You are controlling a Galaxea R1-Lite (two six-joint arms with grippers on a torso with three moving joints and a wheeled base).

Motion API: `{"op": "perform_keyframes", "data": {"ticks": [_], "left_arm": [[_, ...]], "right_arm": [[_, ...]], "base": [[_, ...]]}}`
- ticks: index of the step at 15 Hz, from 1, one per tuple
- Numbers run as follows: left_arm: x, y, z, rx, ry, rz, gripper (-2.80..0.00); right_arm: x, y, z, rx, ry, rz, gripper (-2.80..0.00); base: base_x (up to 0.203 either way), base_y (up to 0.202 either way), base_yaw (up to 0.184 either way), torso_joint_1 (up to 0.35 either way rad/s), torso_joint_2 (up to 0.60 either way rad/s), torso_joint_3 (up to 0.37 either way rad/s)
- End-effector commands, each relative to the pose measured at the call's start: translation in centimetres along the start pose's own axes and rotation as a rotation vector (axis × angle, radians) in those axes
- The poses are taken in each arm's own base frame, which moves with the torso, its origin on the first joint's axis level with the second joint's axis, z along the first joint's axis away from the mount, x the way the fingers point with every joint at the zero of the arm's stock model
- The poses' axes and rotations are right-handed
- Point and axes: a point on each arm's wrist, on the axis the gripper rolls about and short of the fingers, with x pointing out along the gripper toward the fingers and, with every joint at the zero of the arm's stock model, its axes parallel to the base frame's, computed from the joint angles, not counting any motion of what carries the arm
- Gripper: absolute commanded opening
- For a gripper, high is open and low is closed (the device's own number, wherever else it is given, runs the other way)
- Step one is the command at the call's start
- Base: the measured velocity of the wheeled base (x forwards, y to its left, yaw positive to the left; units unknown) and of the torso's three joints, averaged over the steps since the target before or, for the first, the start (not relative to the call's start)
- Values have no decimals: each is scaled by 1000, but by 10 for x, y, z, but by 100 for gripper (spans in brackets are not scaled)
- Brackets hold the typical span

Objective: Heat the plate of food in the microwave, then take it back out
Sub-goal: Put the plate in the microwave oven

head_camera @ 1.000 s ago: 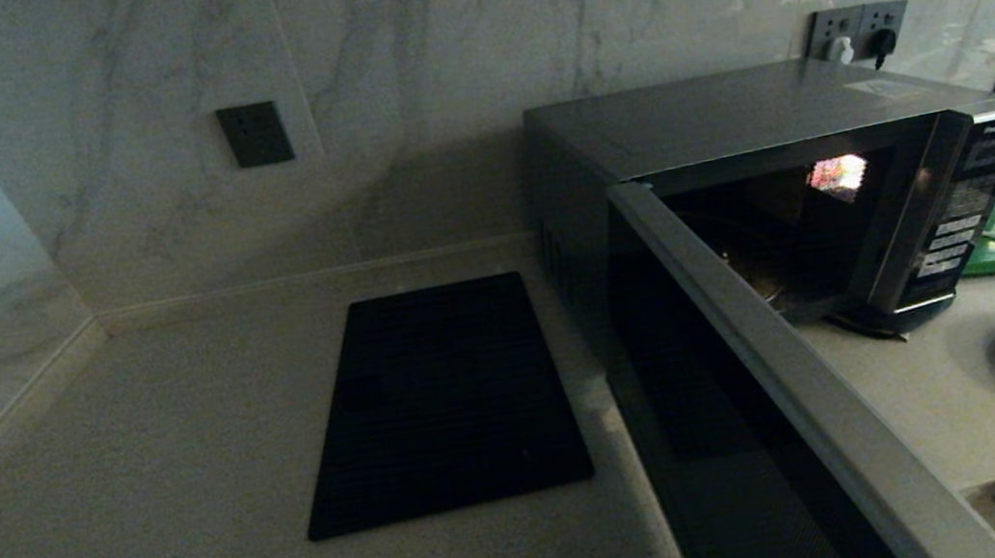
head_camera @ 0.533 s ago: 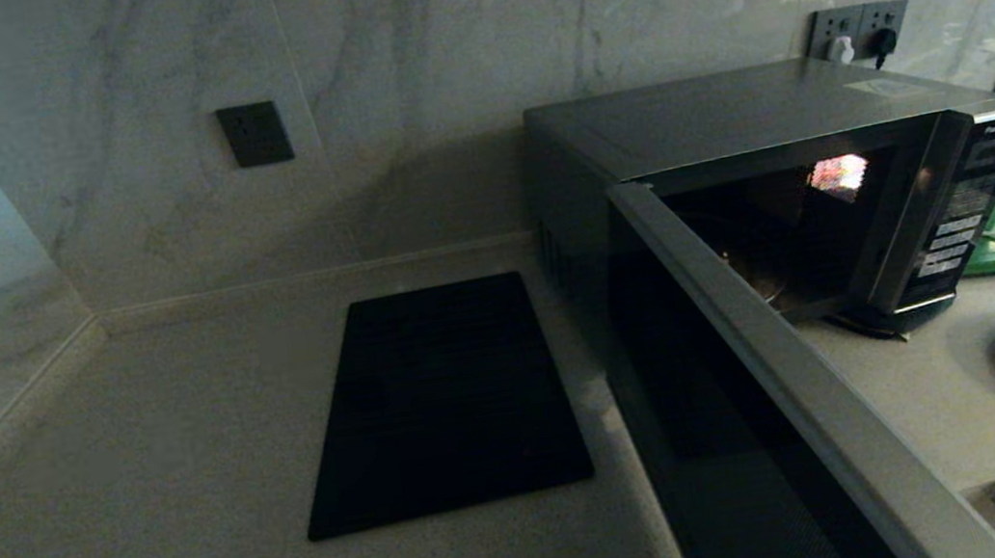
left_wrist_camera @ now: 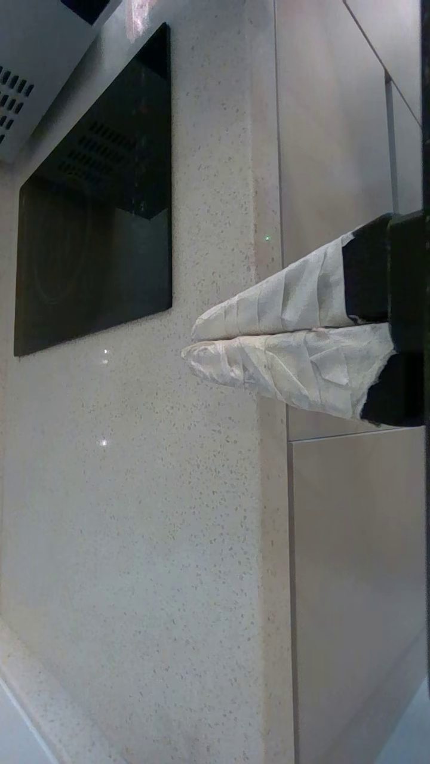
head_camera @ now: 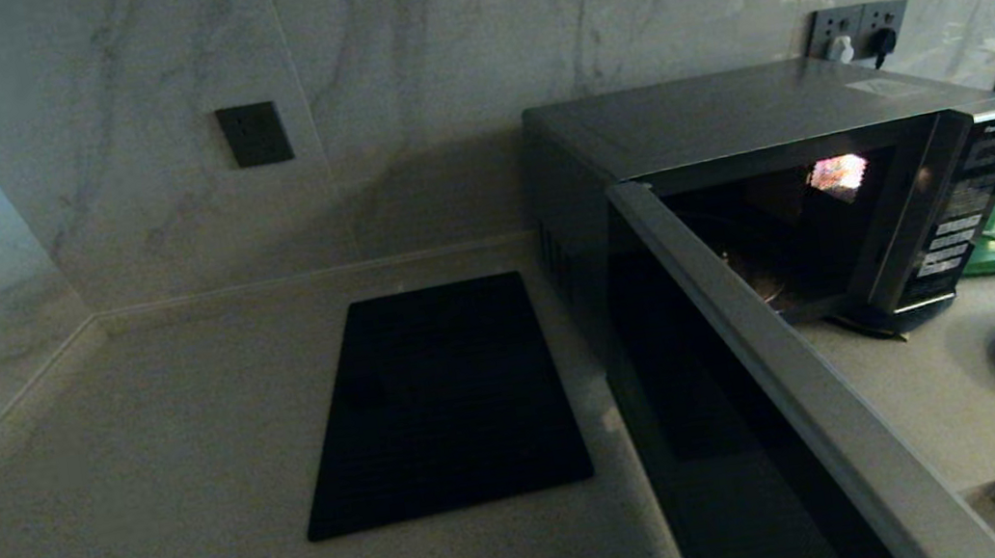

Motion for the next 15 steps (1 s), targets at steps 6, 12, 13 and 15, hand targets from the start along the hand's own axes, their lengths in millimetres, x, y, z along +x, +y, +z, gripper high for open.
{"op": "perform_keyframes", "data": {"ticks": [6, 12, 13, 15], "left_arm": [[0, 0, 0, -1, -1, 0, -280], [0, 0, 0, -1, 1, 1, -280], [0, 0, 0, -1, 1, 1, -280], [0, 0, 0, -1, 0, 0, -280]], "right_arm": [[29, -4, 4, 30, 62, -15, 0], [56, -1, 8, 76, 63, -72, 0], [61, 0, 11, 98, 54, -83, 0], [67, 4, 16, 140, 57, -98, 0]], "base": [[0, 0, 0, 0, 0, 0], [0, 0, 0, 0, 0, 0], [0, 0, 0, 0, 0, 0], [0, 0, 0, 0, 0, 0]]}}
